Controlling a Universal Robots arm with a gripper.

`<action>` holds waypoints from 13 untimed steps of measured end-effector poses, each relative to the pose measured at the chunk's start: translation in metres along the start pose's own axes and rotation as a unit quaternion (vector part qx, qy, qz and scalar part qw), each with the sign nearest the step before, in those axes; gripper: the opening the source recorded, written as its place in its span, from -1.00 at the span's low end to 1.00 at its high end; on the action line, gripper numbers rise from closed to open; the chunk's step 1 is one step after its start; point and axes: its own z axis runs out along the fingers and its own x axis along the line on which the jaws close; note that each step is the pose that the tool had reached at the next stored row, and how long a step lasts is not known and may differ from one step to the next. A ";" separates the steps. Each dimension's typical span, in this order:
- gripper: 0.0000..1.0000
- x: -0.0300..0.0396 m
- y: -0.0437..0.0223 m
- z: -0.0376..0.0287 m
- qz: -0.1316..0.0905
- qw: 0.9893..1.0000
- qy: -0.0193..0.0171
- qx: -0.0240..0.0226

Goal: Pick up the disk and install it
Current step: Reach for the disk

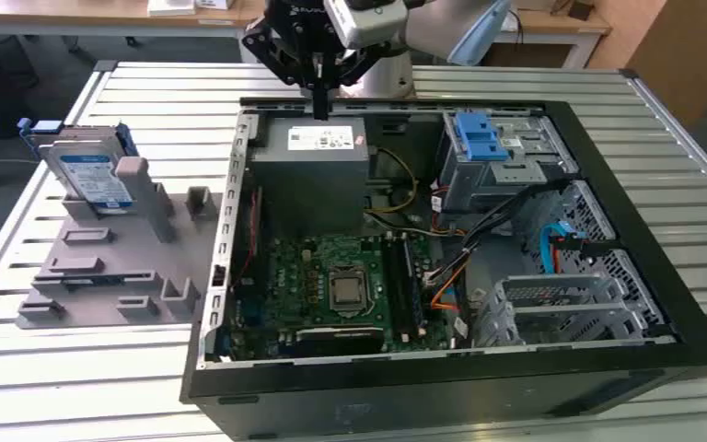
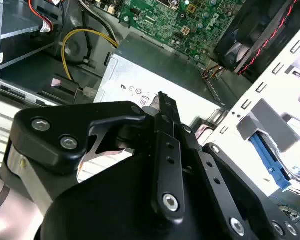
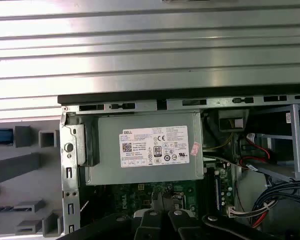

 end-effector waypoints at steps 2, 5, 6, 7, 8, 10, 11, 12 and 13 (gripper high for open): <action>-0.79 0.0019 -0.0001 -0.0001 0.000 1.000 0.000 0.000; -0.79 0.0074 -0.0006 -0.0002 0.000 1.000 0.000 0.000; -0.79 0.0076 -0.0006 -0.0002 0.000 1.000 0.000 0.000; -0.79 0.0078 -0.0006 -0.0002 0.000 1.000 0.000 0.000; -0.79 0.0081 -0.0006 -0.0002 0.000 1.000 0.000 0.000; -0.79 0.0092 -0.0007 -0.0002 0.000 1.000 0.000 0.000; -0.79 0.0098 -0.0008 -0.0002 0.000 1.000 0.000 0.000; -0.79 0.0105 -0.0008 -0.0002 0.000 1.000 0.000 0.000; -0.79 0.0112 -0.0009 -0.0002 0.000 1.000 0.000 0.000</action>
